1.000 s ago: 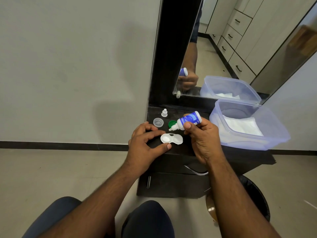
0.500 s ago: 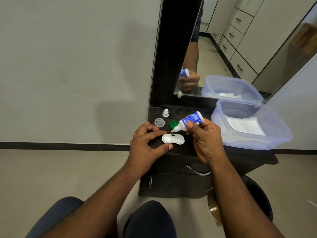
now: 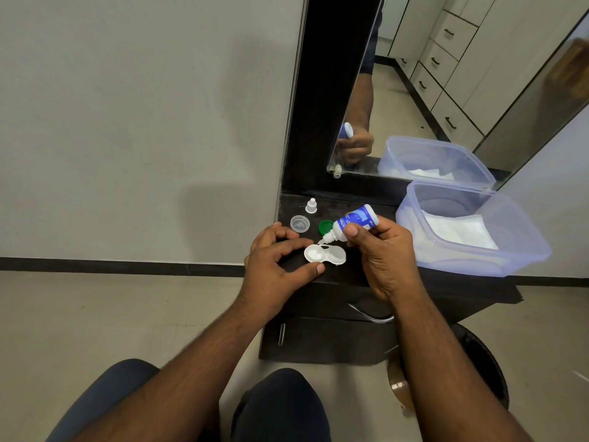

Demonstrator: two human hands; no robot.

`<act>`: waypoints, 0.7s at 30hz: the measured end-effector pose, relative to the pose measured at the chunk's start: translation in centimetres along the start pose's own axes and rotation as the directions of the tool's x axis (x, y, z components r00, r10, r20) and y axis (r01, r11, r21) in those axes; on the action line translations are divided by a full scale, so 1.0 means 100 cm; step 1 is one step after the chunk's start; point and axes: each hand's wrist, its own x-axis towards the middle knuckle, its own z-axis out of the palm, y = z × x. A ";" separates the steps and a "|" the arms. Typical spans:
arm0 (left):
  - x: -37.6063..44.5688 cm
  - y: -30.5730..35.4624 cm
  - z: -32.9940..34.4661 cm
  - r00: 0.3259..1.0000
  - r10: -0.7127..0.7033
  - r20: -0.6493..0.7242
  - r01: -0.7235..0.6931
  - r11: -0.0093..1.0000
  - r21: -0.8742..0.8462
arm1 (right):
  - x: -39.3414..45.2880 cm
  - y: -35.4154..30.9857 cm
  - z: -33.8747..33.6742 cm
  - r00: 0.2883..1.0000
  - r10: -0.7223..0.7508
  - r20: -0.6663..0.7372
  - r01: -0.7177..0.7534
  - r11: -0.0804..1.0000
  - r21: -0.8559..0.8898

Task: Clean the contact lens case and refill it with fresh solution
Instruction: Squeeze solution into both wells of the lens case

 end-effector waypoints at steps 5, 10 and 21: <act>-0.001 0.000 0.000 1.000 -0.002 0.002 0.002 1.000 -0.001 | -0.001 -0.001 0.000 1.000 -0.008 0.000 0.008 1.000 -0.014; 0.000 0.001 0.001 1.000 0.000 -0.005 0.000 1.000 -0.015 | -0.003 -0.003 0.001 1.000 -0.020 0.021 0.020 1.000 -0.011; 0.001 -0.001 0.003 1.000 0.015 -0.020 -0.016 1.000 -0.027 | -0.003 -0.003 0.001 0.998 -0.040 0.043 0.041 0.999 -0.011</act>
